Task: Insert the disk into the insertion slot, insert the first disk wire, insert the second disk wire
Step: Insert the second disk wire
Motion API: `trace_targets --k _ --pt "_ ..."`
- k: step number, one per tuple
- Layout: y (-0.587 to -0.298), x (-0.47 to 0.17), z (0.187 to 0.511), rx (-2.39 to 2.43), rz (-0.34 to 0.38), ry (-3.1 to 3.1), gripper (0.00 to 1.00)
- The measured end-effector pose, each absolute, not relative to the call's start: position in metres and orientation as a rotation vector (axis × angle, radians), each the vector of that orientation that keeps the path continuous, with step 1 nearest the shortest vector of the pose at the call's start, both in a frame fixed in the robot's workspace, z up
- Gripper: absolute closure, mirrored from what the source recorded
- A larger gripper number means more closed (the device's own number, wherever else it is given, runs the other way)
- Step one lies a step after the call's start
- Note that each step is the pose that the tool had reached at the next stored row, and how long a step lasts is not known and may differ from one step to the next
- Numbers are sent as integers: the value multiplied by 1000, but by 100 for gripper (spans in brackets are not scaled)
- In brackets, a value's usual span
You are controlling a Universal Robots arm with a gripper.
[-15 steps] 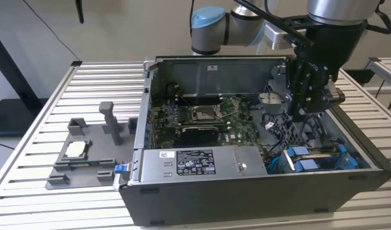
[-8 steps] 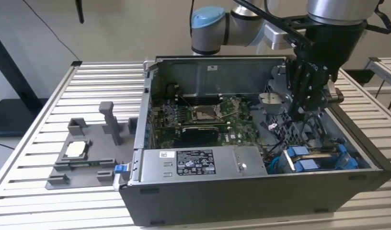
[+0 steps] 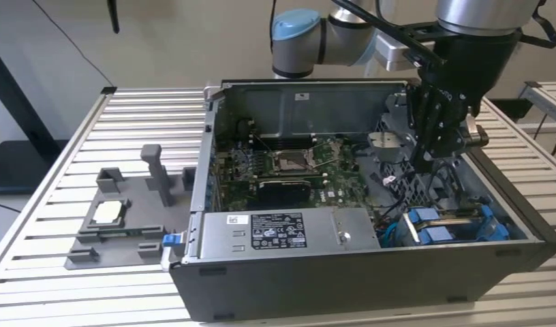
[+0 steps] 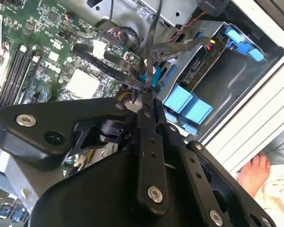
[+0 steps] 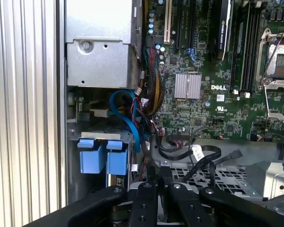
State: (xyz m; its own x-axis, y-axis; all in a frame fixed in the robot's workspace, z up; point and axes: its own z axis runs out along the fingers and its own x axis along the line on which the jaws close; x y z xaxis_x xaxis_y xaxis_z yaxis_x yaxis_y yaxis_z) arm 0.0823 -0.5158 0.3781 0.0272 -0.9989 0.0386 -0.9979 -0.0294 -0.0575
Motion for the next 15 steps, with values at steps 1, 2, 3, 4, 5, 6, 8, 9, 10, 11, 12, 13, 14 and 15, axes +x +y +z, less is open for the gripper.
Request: trace_targets --k 1,2,3,4,5,6,8,9,10,11,12,13,14,15 --pt "-516 82 378 -2241 -106 2178 85" --pt "-516 82 378 -2241 -106 2178 85" --pt "-516 82 378 -2241 -106 2178 85" --pt "-516 82 378 -2241 -106 2178 85" --pt "-516 82 378 -2242 -107 2179 85" --pt "-516 82 378 -2245 -115 2182 85" --pt "-515 82 378 -2254 -133 2189 85" --pt "-515 82 378 -2254 -133 2189 85" --pt "-515 82 378 -2254 -133 2189 85" --pt "-515 82 378 -2254 -133 2189 85" --pt "-515 82 378 -2254 -133 2189 85" --pt "-515 82 378 -2254 -133 2189 85" --pt "-515 82 378 -2254 -133 2189 85" --pt "-515 82 378 -2254 -133 2189 85"
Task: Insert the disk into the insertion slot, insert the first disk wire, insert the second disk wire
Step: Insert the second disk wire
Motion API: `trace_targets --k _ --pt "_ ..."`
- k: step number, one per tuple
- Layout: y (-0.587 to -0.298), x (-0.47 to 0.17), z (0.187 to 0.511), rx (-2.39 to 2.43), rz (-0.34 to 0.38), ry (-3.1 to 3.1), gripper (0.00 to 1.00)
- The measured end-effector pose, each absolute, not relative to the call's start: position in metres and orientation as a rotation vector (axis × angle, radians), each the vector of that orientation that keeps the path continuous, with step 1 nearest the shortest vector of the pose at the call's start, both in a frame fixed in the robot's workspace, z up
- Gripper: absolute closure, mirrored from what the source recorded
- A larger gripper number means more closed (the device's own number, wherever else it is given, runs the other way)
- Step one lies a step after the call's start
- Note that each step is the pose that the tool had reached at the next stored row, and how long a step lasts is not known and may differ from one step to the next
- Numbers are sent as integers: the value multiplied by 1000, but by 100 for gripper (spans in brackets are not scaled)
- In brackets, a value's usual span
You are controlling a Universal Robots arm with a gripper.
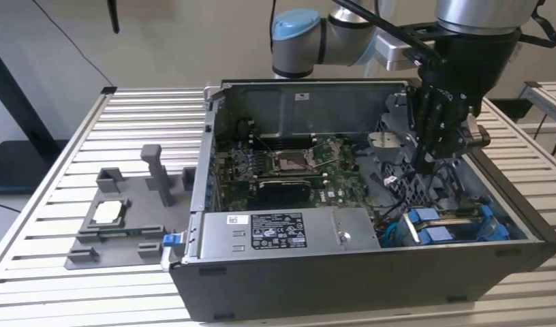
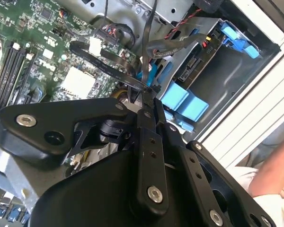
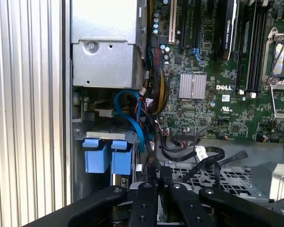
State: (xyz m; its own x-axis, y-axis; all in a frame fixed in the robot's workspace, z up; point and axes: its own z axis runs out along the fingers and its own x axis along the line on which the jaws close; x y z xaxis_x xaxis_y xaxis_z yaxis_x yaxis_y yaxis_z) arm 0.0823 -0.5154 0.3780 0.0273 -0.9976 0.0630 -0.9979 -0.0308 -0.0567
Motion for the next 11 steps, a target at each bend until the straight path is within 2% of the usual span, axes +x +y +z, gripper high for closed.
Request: trace_targets --k 8,10,11 --pt "-514 82 378 2247 139 -2182 85" --pt "-511 82 378 2240 151 -2175 83" --pt "-510 81 378 2236 161 -2170 77"
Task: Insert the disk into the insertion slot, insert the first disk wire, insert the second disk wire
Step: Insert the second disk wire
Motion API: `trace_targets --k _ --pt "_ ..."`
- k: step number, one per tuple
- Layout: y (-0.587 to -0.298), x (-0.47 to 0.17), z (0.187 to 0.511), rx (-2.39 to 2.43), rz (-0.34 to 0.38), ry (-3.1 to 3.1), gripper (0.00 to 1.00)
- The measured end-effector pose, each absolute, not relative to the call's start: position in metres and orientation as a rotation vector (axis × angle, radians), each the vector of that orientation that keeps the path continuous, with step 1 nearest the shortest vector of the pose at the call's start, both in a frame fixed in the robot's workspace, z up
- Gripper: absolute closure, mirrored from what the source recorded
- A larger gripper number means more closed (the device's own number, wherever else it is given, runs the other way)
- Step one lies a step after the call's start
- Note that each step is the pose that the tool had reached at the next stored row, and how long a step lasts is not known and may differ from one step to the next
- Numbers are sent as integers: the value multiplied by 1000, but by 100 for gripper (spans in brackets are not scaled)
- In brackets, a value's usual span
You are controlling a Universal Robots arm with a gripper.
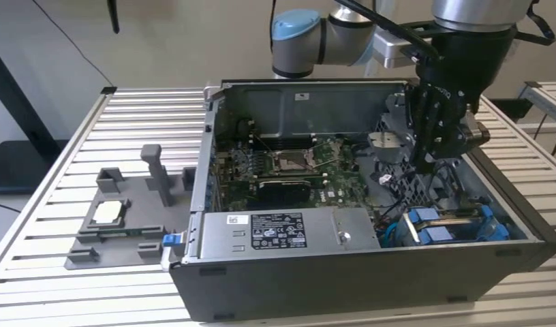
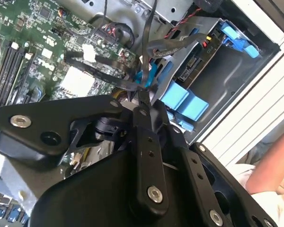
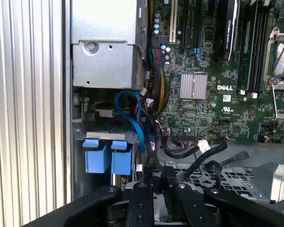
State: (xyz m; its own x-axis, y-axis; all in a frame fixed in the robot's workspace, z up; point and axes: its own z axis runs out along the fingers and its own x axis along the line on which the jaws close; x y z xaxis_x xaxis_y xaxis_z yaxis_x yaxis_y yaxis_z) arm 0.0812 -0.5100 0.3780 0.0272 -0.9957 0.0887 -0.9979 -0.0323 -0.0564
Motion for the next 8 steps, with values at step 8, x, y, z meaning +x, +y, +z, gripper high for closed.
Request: trace_targets --k 8 --pt "-501 78 377 2232 203 -2156 77"
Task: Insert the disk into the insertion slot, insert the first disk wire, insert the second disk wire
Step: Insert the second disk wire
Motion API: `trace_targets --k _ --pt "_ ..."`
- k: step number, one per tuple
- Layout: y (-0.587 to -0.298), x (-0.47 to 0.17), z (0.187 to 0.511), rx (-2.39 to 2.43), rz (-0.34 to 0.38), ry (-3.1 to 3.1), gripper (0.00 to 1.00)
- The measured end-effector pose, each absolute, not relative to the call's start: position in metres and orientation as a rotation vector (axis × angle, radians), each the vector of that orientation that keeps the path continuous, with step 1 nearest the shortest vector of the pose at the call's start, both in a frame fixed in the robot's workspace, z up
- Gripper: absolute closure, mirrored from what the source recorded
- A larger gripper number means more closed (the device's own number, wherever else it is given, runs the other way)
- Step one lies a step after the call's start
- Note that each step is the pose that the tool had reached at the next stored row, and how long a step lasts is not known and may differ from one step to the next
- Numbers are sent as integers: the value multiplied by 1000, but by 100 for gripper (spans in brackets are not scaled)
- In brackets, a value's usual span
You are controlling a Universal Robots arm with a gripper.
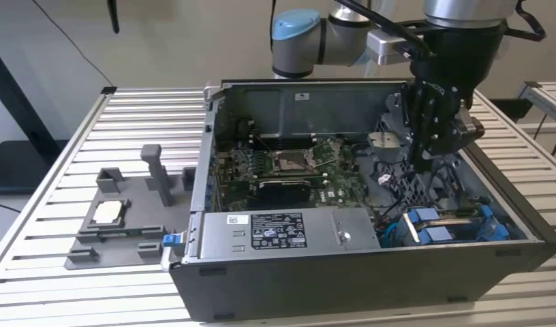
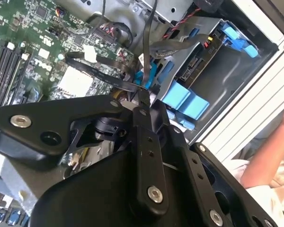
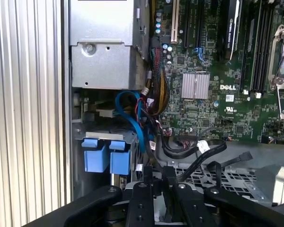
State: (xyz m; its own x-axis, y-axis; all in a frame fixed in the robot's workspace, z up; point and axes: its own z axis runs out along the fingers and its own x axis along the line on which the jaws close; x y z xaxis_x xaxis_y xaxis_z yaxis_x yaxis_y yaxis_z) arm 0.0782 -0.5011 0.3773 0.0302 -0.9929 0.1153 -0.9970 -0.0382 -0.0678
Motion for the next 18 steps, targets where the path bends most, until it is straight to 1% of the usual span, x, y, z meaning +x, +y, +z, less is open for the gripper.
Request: trace_targets --k 16,18 --pt "-504 75 376 2314 225 -2088 77" --pt "-505 74 375 2314 226 -2089 79"
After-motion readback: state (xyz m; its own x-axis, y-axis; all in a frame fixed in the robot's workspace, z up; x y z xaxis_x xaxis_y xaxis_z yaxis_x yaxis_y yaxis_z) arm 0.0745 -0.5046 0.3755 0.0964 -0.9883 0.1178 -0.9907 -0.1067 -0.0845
